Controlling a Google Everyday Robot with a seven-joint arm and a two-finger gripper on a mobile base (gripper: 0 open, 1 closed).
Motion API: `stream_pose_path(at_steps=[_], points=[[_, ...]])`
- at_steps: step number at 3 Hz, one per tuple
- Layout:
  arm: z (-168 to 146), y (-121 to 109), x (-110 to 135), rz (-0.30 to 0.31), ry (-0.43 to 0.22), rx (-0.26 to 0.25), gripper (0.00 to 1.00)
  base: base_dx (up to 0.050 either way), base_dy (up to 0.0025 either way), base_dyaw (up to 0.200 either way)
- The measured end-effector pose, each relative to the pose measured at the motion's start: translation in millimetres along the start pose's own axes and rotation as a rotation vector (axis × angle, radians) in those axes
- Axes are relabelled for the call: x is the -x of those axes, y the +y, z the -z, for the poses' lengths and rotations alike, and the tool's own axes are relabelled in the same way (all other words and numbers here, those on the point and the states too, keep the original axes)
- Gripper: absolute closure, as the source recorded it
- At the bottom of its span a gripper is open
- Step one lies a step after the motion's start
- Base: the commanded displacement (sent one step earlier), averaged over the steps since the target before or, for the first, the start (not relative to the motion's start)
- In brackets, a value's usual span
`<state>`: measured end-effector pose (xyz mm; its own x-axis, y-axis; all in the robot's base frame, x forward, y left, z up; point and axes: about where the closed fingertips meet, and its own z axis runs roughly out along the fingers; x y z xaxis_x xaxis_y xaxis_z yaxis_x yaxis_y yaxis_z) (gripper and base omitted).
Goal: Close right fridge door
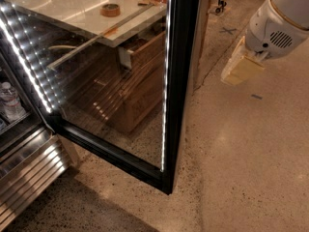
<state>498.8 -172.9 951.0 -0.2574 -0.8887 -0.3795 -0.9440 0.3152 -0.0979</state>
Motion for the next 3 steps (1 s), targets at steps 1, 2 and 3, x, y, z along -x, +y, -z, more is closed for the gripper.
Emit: stream_pose_path(at_steps=[1,2,3], points=[[-35.7,-13.5,33.7,0.028,0.063,0.064,1.00,0.000,0.00000,0.000],[-35.7,-13.6,33.7,0.028,0.063,0.064,1.00,0.040,0.00237,0.118],[-35.7,-13.6,33.7,0.028,0.063,0.064,1.00,-0.038,-0.00254,0.131]])
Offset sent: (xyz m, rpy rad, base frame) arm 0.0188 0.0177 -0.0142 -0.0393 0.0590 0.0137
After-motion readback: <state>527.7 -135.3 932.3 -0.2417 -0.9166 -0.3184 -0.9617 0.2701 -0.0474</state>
